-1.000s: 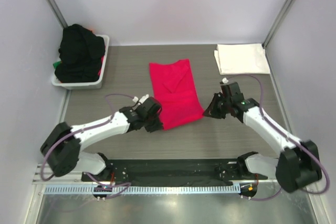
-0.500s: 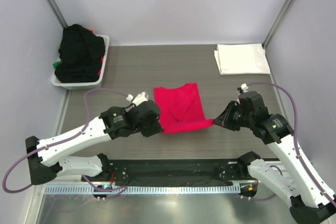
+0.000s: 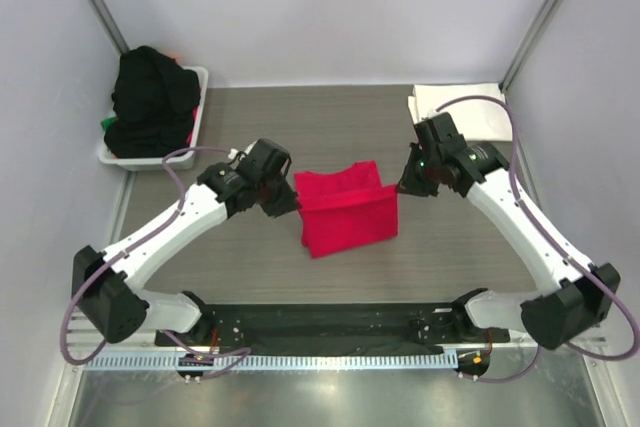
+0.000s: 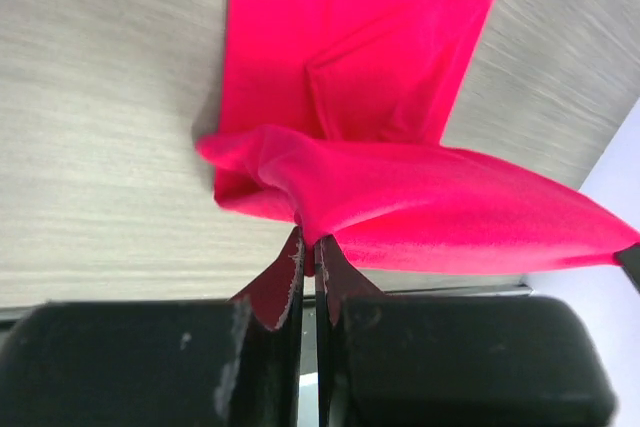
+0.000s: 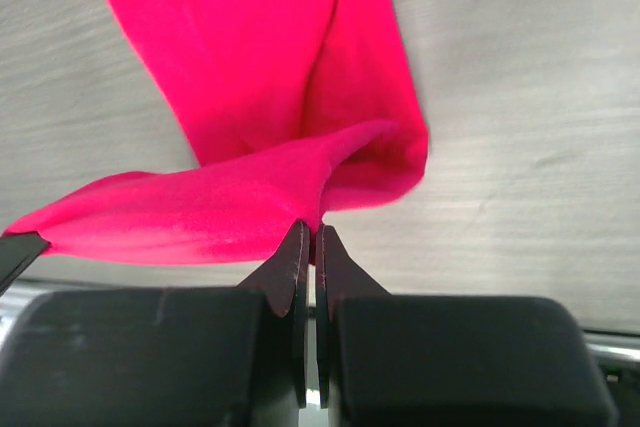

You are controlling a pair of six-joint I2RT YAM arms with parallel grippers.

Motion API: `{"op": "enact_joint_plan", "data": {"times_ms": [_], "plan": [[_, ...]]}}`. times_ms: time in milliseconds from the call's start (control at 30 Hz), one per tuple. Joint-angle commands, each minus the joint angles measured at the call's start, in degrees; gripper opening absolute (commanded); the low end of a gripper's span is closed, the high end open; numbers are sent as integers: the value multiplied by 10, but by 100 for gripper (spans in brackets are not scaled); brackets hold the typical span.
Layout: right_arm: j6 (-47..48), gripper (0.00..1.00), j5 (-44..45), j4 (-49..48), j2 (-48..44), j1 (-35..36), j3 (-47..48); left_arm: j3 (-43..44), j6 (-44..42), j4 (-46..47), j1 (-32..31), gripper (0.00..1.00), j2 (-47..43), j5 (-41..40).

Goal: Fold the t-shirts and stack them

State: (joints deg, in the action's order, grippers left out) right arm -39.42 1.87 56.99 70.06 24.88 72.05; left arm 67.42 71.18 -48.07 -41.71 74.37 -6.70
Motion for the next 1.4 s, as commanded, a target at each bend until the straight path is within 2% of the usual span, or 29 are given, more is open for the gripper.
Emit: {"op": "enact_joint_plan", "data": {"times_ms": [0, 167, 633, 767, 833, 867, 900, 967, 1000, 1033, 1067, 1133, 1167, 1200, 1267, 1300, 1367], "plan": [[44, 1, 68, -15, 47, -20, 63, -4, -67, 5, 55, 3, 32, 42], [65, 1, 58, -36, 153, -38, 126, 33, -109, 23, 120, 2, 107, 101], [92, 1, 30, -66, 409, -73, 301, 229, -220, -21, 226, 5, 353, 142], [92, 1, 23, -71, 479, -84, 347, 285, -236, -22, 243, 15, 438, 157], [86, 1, 20, -72, 510, -94, 394, 353, -248, -40, 256, 18, 474, 159], [77, 1, 19, -69, 539, -98, 410, 383, -251, -42, 260, 31, 492, 159], [70, 3, 13, -67, 559, -107, 445, 463, -268, -67, 263, 41, 542, 162], [63, 54, -2, -52, 604, -115, 490, 573, -286, -122, 273, 59, 602, 173], [71, 72, -35, -51, 612, -116, 526, 684, -292, -199, 274, 59, 645, 171], [77, 92, -37, -45, 616, -116, 540, 728, -294, -233, 274, 59, 660, 163], [83, 96, -35, -44, 612, -116, 543, 750, -294, -252, 272, 59, 656, 151], [94, 100, -21, -47, 570, -117, 515, 673, -286, -218, 264, 60, 575, 137], [94, 100, -17, -52, 551, -117, 497, 619, -282, -151, 262, 60, 539, 127], [96, 100, -2, -58, 502, -116, 449, 513, -276, -119, 259, 60, 494, 124], [95, 100, -11, -100, 444, -113, 379, 430, -257, -80, 253, 59, 397, 124], [93, 99, -39, -121, 408, -112, 299, 368, -253, -53, 248, 59, 373, 128], [86, 98, -107, -189, 319, -105, 214, 314, -250, -27, 228, 58, 315, 141]]}}
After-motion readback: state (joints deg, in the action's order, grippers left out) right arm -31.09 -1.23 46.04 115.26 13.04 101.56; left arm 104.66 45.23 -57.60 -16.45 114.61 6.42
